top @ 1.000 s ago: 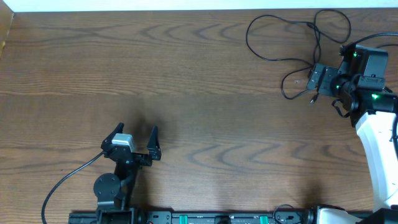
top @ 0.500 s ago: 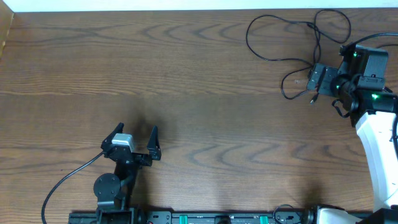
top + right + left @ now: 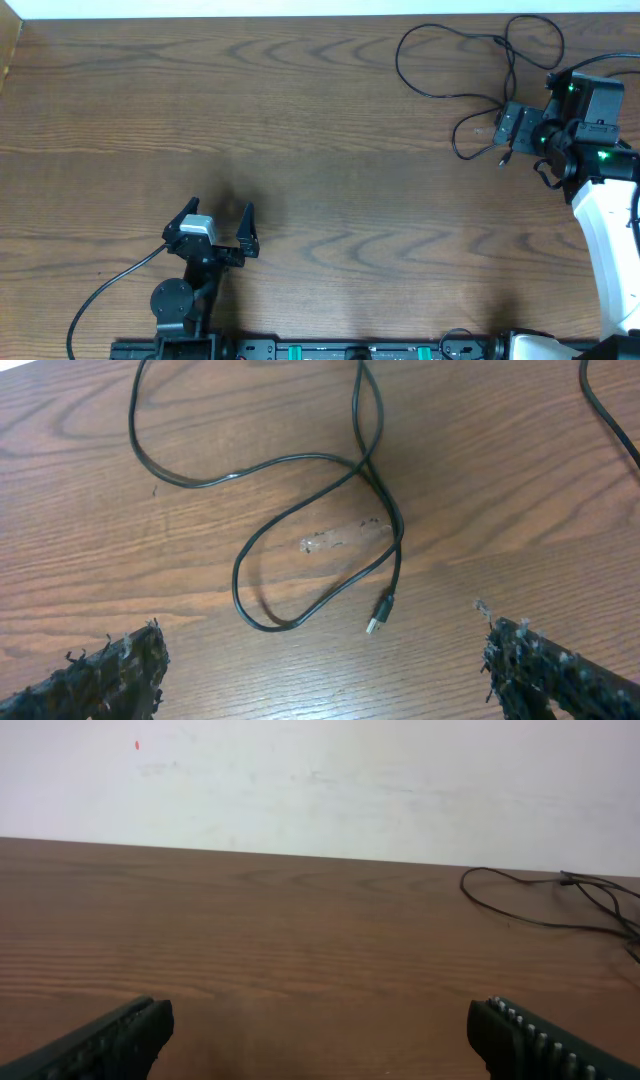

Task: Untangle cables

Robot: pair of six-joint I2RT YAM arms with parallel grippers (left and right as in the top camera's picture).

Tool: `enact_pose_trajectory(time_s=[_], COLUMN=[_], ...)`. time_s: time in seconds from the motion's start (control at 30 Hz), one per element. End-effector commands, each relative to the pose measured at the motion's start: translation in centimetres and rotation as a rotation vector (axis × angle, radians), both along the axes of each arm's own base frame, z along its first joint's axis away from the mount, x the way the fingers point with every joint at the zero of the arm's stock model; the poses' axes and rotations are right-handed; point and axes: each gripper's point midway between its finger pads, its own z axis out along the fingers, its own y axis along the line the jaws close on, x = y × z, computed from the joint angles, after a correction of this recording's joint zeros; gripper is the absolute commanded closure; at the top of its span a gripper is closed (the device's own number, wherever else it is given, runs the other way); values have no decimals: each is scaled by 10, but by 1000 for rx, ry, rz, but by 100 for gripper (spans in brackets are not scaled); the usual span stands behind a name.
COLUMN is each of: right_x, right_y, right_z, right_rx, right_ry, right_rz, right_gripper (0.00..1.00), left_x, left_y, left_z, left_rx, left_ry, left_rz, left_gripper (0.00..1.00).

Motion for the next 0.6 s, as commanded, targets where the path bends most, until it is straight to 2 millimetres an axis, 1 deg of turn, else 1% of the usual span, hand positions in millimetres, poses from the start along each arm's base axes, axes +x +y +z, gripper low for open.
enact_pose_trajectory(time_s=[0.0, 0.23, 0.33, 0.4, 0.43, 0.47, 0.53, 0.57], right_x=[0, 0, 9, 8, 9, 9, 10, 10], right_y=[0, 0, 1, 2, 9, 19, 44, 47], right_z=[2, 2, 10, 9, 11, 12, 19, 21], right_rx=[-11, -12, -4, 6, 11, 2, 10, 16], right_ry=[-3, -3, -54, -49, -56, -66, -115, -127], right_rz=[11, 11, 9, 12, 60, 152, 353, 374], right_gripper=[1, 1, 1, 1, 1, 1, 1, 1], left_x=[-2, -2, -2, -2, -2, -2, -2, -2], left_y=[-5, -5, -5, -5, -5, -5, -5, -5], left_z=[-13, -13, -13, -13, -13, -13, -13, -13], left_rx=[9, 9, 9, 9, 9, 9, 9, 9], left_ry=[42, 42, 42, 42, 42, 42, 42, 42], left_rz=[-27, -27, -27, -27, -27, -27, -27, -27], left_gripper=[1, 1, 1, 1, 1, 1, 1, 1])
